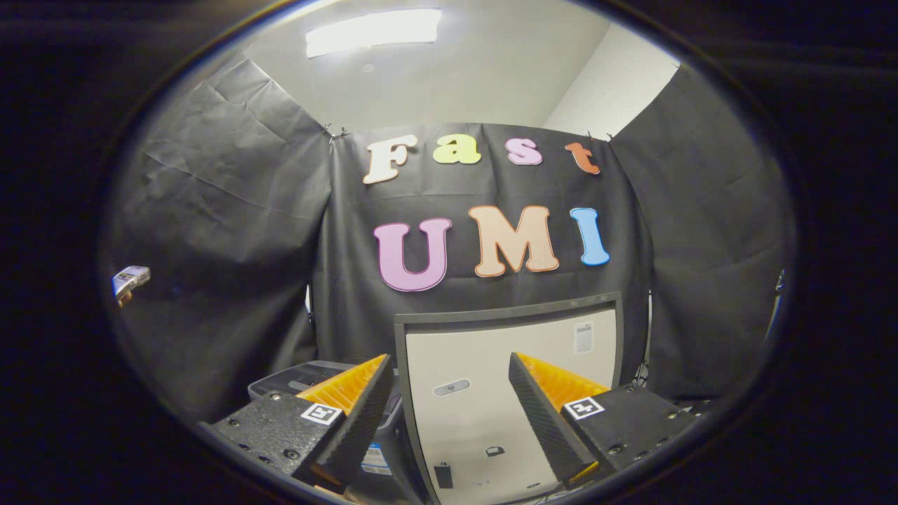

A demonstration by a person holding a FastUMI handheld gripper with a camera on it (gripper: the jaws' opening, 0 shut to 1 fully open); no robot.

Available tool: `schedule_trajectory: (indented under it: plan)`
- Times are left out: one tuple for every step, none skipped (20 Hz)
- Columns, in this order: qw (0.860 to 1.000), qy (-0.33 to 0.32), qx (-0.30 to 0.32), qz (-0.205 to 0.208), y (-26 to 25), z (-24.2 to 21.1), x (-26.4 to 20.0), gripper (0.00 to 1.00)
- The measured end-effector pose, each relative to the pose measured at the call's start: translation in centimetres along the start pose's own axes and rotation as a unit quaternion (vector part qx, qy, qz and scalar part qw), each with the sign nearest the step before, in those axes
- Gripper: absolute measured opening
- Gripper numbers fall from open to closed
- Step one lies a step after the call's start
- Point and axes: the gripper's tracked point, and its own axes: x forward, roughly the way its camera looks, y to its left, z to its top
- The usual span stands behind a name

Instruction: Put the clothes into the washing machine and then close the washing machine lid.

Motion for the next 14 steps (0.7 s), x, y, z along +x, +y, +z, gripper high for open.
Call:
schedule_trajectory:
  plan:
    - [1.000,0.002,-0.005,-0.003,-0.2,-0.1,0.0,0.99]
    - [1.000,0.005,-0.009,-0.005,-0.3,-0.3,-0.1,0.99]
    - [1.000,0.008,-0.011,-0.007,-0.2,-0.4,0.0,0.99]
    - [1.000,0.010,-0.010,-0.006,-0.1,-0.4,0.0,0.99]
    - [1.000,0.010,-0.009,-0.007,0.1,-0.5,0.1,0.99]
    - [1.000,0.009,-0.007,-0.007,0.1,-0.3,0.2,0.99]
    - [1.000,0.009,-0.005,-0.007,0.1,-0.2,0.3,0.99]
    - [1.000,0.008,-0.004,-0.007,0.1,-0.1,0.2,0.99]
    - [1.000,0.008,-0.005,-0.009,0.0,0.0,0.3,0.99]
    - [1.000,0.008,-0.007,-0.010,0.0,0.1,0.3,0.99]
    - [1.000,0.009,-0.012,-0.010,0.0,0.2,0.3,0.99]
    - [1.000,0.009,-0.018,-0.010,0.0,0.4,0.3,0.99]
    - [1.000,0.009,-0.024,-0.011,-0.1,0.4,0.4,0.99]
    - [1.000,0.009,-0.028,-0.010,-0.1,0.5,0.5,0.99]
